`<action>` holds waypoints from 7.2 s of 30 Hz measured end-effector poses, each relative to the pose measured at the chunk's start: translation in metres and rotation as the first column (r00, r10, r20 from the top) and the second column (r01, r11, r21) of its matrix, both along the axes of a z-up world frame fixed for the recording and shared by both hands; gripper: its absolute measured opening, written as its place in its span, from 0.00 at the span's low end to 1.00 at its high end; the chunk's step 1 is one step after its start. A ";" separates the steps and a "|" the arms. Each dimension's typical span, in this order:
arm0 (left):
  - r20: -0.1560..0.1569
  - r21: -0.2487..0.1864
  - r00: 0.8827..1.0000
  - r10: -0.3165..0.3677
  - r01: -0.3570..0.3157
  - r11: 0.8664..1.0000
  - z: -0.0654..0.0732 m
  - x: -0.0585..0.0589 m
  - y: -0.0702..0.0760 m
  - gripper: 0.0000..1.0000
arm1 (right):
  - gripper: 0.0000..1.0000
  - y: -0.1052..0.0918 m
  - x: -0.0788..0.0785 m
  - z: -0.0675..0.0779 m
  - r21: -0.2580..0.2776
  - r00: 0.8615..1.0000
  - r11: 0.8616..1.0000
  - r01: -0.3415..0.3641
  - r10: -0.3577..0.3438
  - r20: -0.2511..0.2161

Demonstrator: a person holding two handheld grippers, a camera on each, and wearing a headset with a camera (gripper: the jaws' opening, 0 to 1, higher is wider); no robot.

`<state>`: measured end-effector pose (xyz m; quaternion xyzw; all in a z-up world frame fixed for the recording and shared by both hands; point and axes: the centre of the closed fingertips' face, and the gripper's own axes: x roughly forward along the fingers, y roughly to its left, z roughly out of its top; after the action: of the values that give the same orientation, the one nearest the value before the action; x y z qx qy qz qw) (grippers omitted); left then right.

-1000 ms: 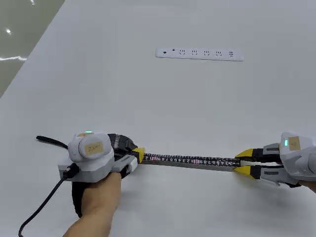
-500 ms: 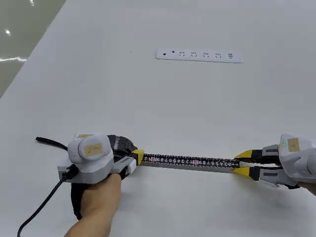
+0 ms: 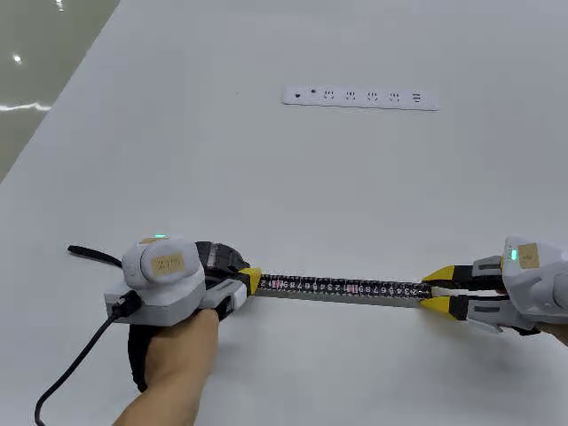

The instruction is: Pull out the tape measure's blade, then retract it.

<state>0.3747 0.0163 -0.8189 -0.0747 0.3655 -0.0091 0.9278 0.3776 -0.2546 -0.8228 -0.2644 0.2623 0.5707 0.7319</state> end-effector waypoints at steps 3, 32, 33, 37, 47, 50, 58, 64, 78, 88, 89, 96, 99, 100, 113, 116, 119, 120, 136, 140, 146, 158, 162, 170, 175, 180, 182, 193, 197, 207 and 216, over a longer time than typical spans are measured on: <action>-0.002 -0.004 1.000 0.000 0.000 1.000 0.000 0.000 0.000 0.65 | 0.11 0.002 -0.001 0.001 0.003 1.000 1.000 0.000 0.000 -0.004; -0.015 -0.038 1.000 -0.001 0.000 0.999 0.001 -0.001 0.000 0.66 | 0.11 0.050 -0.002 0.004 0.062 0.999 0.997 -0.035 0.037 -0.023; -0.015 -0.039 1.000 -0.001 0.000 0.999 0.001 -0.001 0.000 0.66 | 0.11 0.051 -0.002 0.003 0.062 0.999 0.997 -0.036 0.038 -0.023; -0.016 -0.043 1.000 0.001 -0.001 0.999 0.001 -0.001 0.000 0.66 | 0.11 0.059 -0.002 0.003 0.072 0.999 0.997 -0.042 0.044 -0.027; -0.018 -0.048 1.000 0.004 -0.005 0.999 0.001 0.000 0.000 0.66 | 0.11 0.075 -0.001 0.002 0.080 0.998 0.996 -0.044 0.047 -0.036; -0.019 -0.052 1.000 0.002 -0.003 0.999 0.001 0.000 0.000 0.66 | 0.11 0.080 -0.002 0.003 0.087 0.998 0.995 -0.046 0.050 -0.038; -0.023 -0.059 1.000 0.002 -0.003 0.998 0.001 0.000 0.001 0.66 | 0.11 0.094 -0.003 0.002 0.099 0.997 0.994 -0.051 0.056 -0.044; -0.024 -0.060 1.000 0.000 -0.001 0.998 0.001 -0.001 0.000 0.66 | 0.11 0.105 -0.005 0.002 0.108 0.997 0.993 -0.054 0.060 -0.052; -0.026 -0.067 1.000 -0.001 -0.001 0.998 0.001 -0.001 0.000 0.66 | 0.12 0.126 -0.006 0.002 0.125 0.996 0.990 -0.060 0.068 -0.061; -0.028 -0.072 1.000 -0.003 0.001 0.997 0.001 -0.001 0.000 0.66 | 0.12 0.142 -0.007 0.002 0.141 0.995 0.988 -0.065 0.075 -0.069; -0.029 -0.073 1.000 -0.002 0.000 0.997 0.001 -0.001 0.000 0.66 | 0.12 0.144 -0.007 0.002 0.143 0.995 0.987 -0.066 0.076 -0.071; -0.030 -0.077 1.000 -0.001 -0.001 0.997 0.002 -0.001 0.000 0.66 | 0.12 0.155 -0.007 0.002 0.150 0.994 0.986 -0.075 0.086 -0.072; -0.030 -0.079 1.000 0.000 -0.002 0.997 0.002 -0.001 0.000 0.67 | 0.12 0.160 -0.008 0.002 0.151 0.993 0.985 -0.079 0.091 -0.071; -0.030 -0.080 1.000 -0.001 -0.002 0.997 0.002 -0.001 0.000 0.67 | 0.12 0.161 -0.008 0.002 0.150 0.993 0.986 -0.079 0.091 -0.073; -0.033 -0.088 0.999 0.000 -0.003 0.996 0.002 -0.001 0.000 0.67 | 0.12 0.183 -0.009 0.001 0.163 0.993 0.983 -0.090 0.102 -0.067; -0.033 -0.091 0.999 0.001 -0.004 0.996 0.002 -0.001 0.000 0.67 | 0.12 0.189 -0.009 0.000 0.165 0.992 0.982 -0.094 0.106 -0.068; -0.034 -0.093 0.999 0.000 -0.003 0.996 0.001 -0.002 0.000 0.67 | 0.12 0.194 -0.010 -0.001 0.170 0.992 0.981 -0.095 0.108 -0.067; -0.035 -0.093 0.999 -0.001 -0.002 0.996 0.001 -0.002 0.000 0.67 | 0.12 0.195 -0.010 -0.001 0.170 0.992 0.981 -0.096 0.109 -0.068; -0.036 -0.101 0.999 -0.004 0.000 0.995 0.001 0.000 -0.001 0.67 | 0.13 0.216 -0.011 -0.001 0.172 0.989 0.978 -0.118 0.132 -0.073; -0.036 -0.097 0.999 -0.009 0.005 0.995 0.001 0.000 -0.001 0.67 | 0.13 0.220 -0.013 -0.002 0.178 0.989 0.978 -0.112 0.128 -0.078; -0.028 -0.097 1.000 -0.011 0.008 0.995 0.002 0.000 -0.001 0.67 | 0.13 0.222 -0.014 0.000 0.186 0.988 0.977 -0.106 0.124 -0.092; -0.018 -0.076 1.000 -0.024 0.023 0.997 0.002 0.000 -0.003 0.69 | 0.15 0.221 -0.017 -0.003 0.155 0.989 0.981 -0.118 0.130 -0.072; -0.040 -0.095 0.999 -0.023 0.019 0.995 -0.001 -0.001 -0.004 0.70 | 0.18 0.219 -0.019 -0.005 0.133 0.988 0.983 -0.124 0.135 -0.077; -0.062 -0.083 0.997 -0.049 0.044 0.996 -0.002 -0.005 -0.004 0.72 | 0.25 0.206 -0.016 0.001 0.125 0.991 0.987 -0.103 0.113 -0.078; -0.055 -0.069 0.996 -0.074 0.070 0.995 0.004 -0.007 -0.002 0.74 | 0.29 0.191 -0.011 0.007 0.124 0.995 0.990 -0.073 0.081 -0.063; -0.049 -0.075 0.993 -0.104 0.100 0.992 0.008 -0.007 0.000 0.75 | 0.31 0.177 -0.009 0.009 0.125 0.997 0.991 -0.041 0.049 -0.059; -0.048 -0.075 0.993 -0.112 0.108 0.991 0.009 -0.007 0.001 0.75 | 0.32 0.173 -0.008 0.009 0.123 0.998 0.992 -0.029 0.037 -0.059; -0.065 -0.056 0.976 -0.206 0.202 0.978 0.010 -0.013 0.002 0.76 | 0.37 0.142 -0.006 0.011 0.135 0.996 0.989 0.058 -0.048 -0.076; -0.067 -0.067 0.970 -0.236 0.231 0.971 0.008 -0.016 0.002 0.76 | 0.39 0.128 -0.005 0.012 0.138 0.993 0.986 0.098 -0.087 -0.081; -0.050 -0.052 0.936 -0.350 0.347 0.936 0.009 -0.022 0.002 0.76 | 0.44 0.098 -0.006 0.015 0.128 0.986 0.980 0.154 -0.145 -0.080; -0.001 -0.052 0.908 -0.419 0.419 0.907 0.013 -0.026 0.001 0.78 | 0.49 0.076 -0.012 0.015 0.129 0.975 0.968 0.214 -0.204 -0.089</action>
<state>0.3482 0.0175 -0.8058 -0.0178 0.3784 -0.2167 0.8997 0.3653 -0.1790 -0.8082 -0.1624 0.2760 0.5167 0.7940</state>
